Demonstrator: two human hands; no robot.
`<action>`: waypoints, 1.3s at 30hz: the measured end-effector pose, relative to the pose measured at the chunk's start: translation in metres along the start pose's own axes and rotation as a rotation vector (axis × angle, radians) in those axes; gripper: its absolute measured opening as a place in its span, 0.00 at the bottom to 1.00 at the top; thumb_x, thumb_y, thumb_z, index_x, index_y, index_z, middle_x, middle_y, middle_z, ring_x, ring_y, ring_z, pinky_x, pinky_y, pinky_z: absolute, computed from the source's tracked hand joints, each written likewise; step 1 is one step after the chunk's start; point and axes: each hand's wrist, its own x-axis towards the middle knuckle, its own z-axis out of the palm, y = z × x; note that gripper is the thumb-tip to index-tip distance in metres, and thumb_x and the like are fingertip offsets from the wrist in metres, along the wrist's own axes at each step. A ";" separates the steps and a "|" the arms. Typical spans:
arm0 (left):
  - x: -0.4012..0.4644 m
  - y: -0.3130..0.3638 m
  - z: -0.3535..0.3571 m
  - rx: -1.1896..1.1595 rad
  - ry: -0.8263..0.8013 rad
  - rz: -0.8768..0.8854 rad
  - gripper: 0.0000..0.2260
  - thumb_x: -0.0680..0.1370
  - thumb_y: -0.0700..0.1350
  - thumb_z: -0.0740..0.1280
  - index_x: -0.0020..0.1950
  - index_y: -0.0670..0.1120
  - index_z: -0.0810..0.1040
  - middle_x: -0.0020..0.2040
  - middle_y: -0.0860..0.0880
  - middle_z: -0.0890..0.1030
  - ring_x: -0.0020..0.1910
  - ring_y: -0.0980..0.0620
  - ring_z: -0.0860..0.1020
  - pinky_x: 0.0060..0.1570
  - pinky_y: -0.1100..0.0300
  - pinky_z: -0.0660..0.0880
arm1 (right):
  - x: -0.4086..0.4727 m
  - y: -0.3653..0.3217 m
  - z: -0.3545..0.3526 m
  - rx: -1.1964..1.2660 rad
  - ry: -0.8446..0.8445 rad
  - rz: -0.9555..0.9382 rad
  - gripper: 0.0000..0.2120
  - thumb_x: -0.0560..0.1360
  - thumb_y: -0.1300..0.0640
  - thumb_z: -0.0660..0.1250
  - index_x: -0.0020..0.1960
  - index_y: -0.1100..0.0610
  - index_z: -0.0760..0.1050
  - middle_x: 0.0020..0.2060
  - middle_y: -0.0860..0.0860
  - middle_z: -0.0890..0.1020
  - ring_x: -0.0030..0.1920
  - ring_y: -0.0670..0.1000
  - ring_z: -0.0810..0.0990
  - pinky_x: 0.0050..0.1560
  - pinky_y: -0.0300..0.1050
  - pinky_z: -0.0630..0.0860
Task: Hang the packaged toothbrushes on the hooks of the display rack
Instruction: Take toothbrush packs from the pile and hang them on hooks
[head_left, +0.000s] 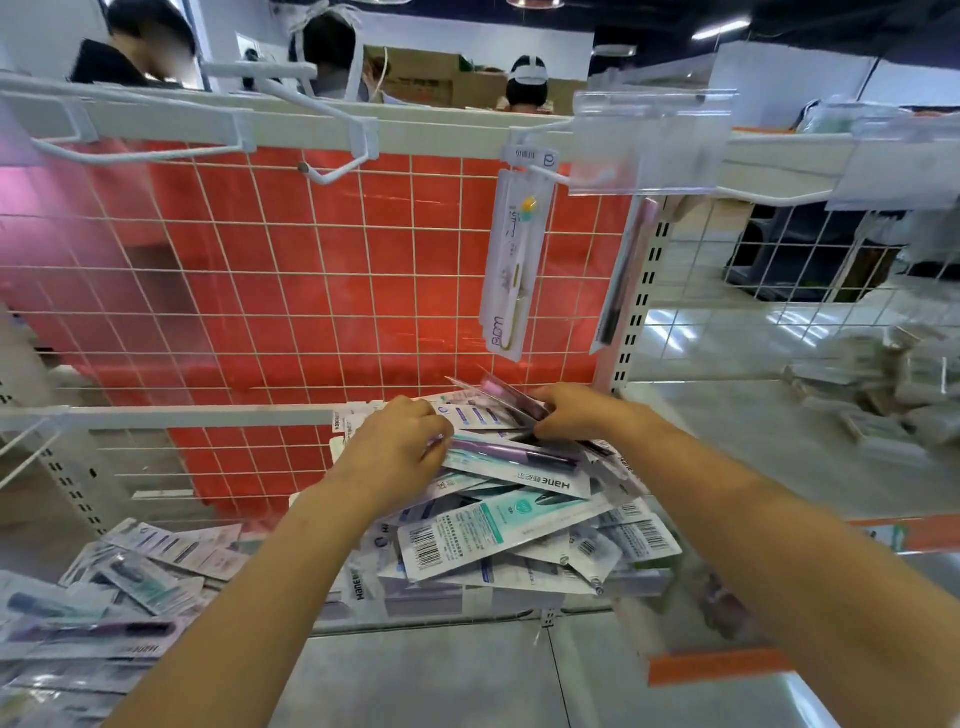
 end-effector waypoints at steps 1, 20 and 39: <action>0.000 0.000 0.001 0.004 0.001 0.012 0.10 0.79 0.45 0.61 0.55 0.45 0.80 0.50 0.47 0.79 0.51 0.48 0.71 0.51 0.54 0.70 | 0.000 -0.002 0.001 -0.008 0.003 -0.008 0.12 0.74 0.58 0.66 0.57 0.52 0.75 0.44 0.50 0.78 0.44 0.51 0.76 0.37 0.40 0.70; -0.020 0.049 0.025 0.180 -0.201 0.364 0.29 0.72 0.66 0.57 0.63 0.48 0.75 0.57 0.48 0.77 0.57 0.47 0.72 0.56 0.51 0.68 | 0.004 0.005 0.023 -0.086 0.184 -0.061 0.22 0.72 0.61 0.66 0.64 0.47 0.74 0.53 0.53 0.82 0.50 0.56 0.79 0.44 0.43 0.74; -0.022 0.050 0.028 0.226 -0.232 0.361 0.19 0.78 0.54 0.59 0.67 0.47 0.70 0.62 0.48 0.73 0.61 0.48 0.68 0.61 0.53 0.64 | -0.022 0.026 0.025 -0.108 0.353 -0.218 0.21 0.75 0.60 0.63 0.66 0.46 0.71 0.51 0.54 0.82 0.49 0.56 0.80 0.49 0.53 0.78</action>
